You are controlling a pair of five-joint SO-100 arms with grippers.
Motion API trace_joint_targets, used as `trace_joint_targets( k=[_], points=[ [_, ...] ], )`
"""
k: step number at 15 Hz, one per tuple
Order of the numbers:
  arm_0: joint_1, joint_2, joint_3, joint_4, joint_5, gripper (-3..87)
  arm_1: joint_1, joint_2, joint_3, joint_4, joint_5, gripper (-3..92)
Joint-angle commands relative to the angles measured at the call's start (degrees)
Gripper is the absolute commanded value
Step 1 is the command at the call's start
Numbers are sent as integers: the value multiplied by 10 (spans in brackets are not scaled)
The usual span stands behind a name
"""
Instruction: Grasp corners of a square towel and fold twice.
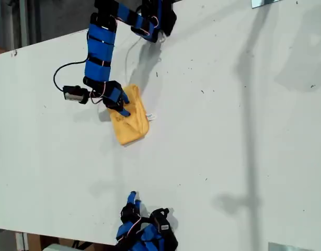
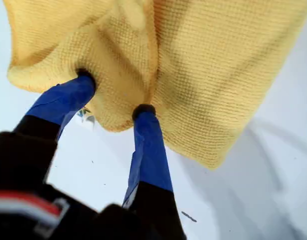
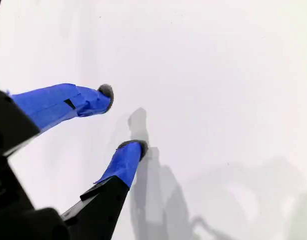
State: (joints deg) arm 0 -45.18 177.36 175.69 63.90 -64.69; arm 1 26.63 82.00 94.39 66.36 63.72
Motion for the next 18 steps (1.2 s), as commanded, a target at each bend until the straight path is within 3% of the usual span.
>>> trace_joint_targets(
  k=[1, 3, 5, 8, 9, 11, 18],
  points=[
    [-1, 3, -28, -5, -3, 172, -17, -11, -65, 7, -10, 59],
    [-1, 3, -28, -5, -3, 172, -20, -33, -79, 10, -11, 33],
    [-1, 3, -28, -5, -2, 172, -24, -51, -80, 16, -11, 222],
    [0, 5, -27, -4, -2, 172, -23, -62, -76, 33, -13, 245],
    [0, 8, -27, -4, -2, 172, -23, -62, -76, 35, -16, 235],
    [0, 11, -26, -1, -2, 172, -25, -67, -76, 35, -17, 0],
    [0, 13, -25, 0, -3, 172, -43, -61, -130, 15, -59, -1]
  ],
)
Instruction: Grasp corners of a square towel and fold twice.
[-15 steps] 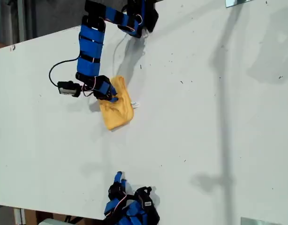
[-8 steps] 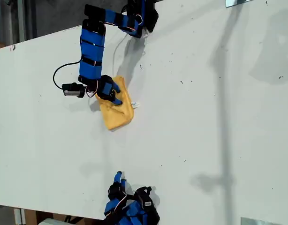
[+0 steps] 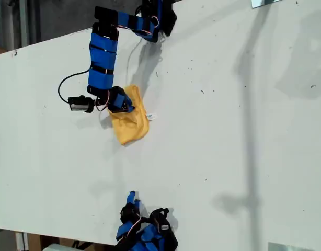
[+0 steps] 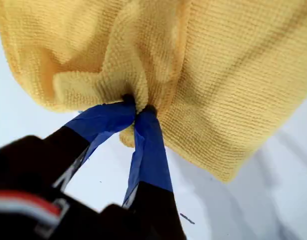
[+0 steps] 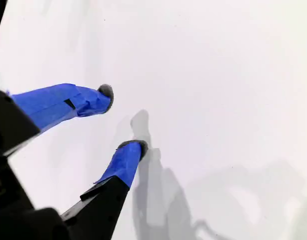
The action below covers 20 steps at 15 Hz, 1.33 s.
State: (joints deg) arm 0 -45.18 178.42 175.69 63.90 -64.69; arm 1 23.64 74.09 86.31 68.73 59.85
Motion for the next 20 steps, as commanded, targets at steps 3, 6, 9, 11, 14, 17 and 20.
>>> trace_joint_targets(
  k=[3, 6, 9, 11, 14, 17, 20],
  points=[
    [0, 3, -25, 1, -3, 172, -24, 38, -78, -51, -56, -1],
    [1, 4, -25, 1, -3, 172, -25, 34, -73, -138, -77, -1],
    [1, 4, -25, 2, -3, 172, -39, 0, -97, -239, -118, -1],
    [2, 5, -25, 2, -3, 172, -41, -32, -127, -276, -127, -1],
    [3, 14, -23, 6, -3, 172, -43, -105, -188, -291, -131, 207],
    [3, 25, -21, 12, -2, 172, -38, -121, -211, -279, -134, 379],
    [3, 31, -20, 15, -2, 172, -20, -89, -226, -226, -150, 461]
  ],
)
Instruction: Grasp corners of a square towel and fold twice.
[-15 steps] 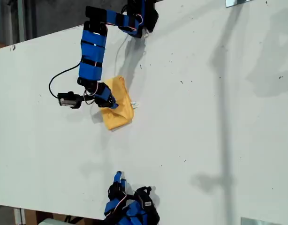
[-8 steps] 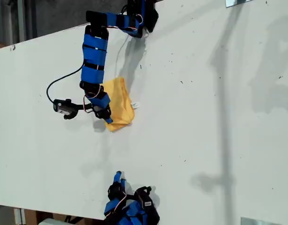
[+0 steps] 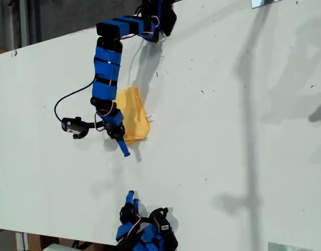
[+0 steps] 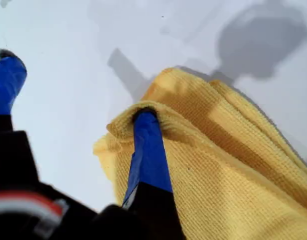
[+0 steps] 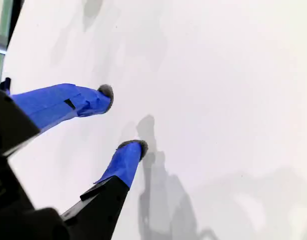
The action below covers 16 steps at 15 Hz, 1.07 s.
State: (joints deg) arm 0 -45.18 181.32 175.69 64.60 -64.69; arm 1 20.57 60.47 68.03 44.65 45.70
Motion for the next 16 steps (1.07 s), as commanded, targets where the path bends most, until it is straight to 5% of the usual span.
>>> trace_joint_targets(
  k=[1, 4, 5, 11, 16],
  points=[
    [2, 2, -20, 8, -2, 172, 22, 65, -44, 44, -9, 462],
    [0, 2, -19, 8, -2, 172, 64, 59, -100, 239, 20, 441],
    [-1, 2, -19, 7, -1, 172, 82, 23, -162, 365, 54, 457],
    [-2, 2, -19, 7, -1, 172, 37, 141, -156, 374, -11, 446],
    [-1, 5, -18, 9, -3, 171, 65, 146, 12, 334, 47, 359]
  ],
)
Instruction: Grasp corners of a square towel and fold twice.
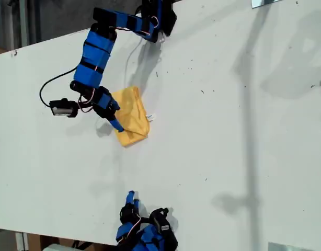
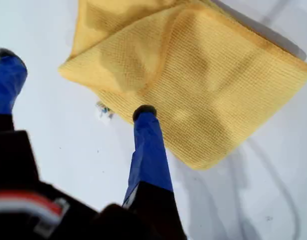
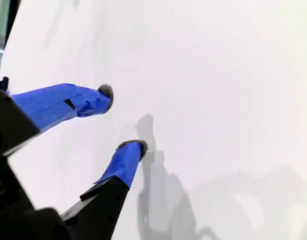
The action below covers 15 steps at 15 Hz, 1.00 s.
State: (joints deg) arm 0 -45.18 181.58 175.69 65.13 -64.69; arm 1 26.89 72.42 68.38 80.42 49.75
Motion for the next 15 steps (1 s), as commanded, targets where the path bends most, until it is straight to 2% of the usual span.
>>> trace_joint_targets(
  k=[1, 3, 5, 7, 15],
  points=[
    [0, 4, -18, 5, -3, 171, 6, 6, 10, -33, 11, 311],
    [0, 9, -18, 8, -3, 171, 17, -22, 4, -44, 11, 263],
    [0, 14, -17, 11, -3, 171, 25, -40, 4, -48, 11, 108],
    [0, 20, -15, 13, -4, 171, 25, -57, 4, -49, 13, 224],
    [1, 29, -14, 18, -4, 171, -4, -84, -4, -69, 12, 213]
  ],
)
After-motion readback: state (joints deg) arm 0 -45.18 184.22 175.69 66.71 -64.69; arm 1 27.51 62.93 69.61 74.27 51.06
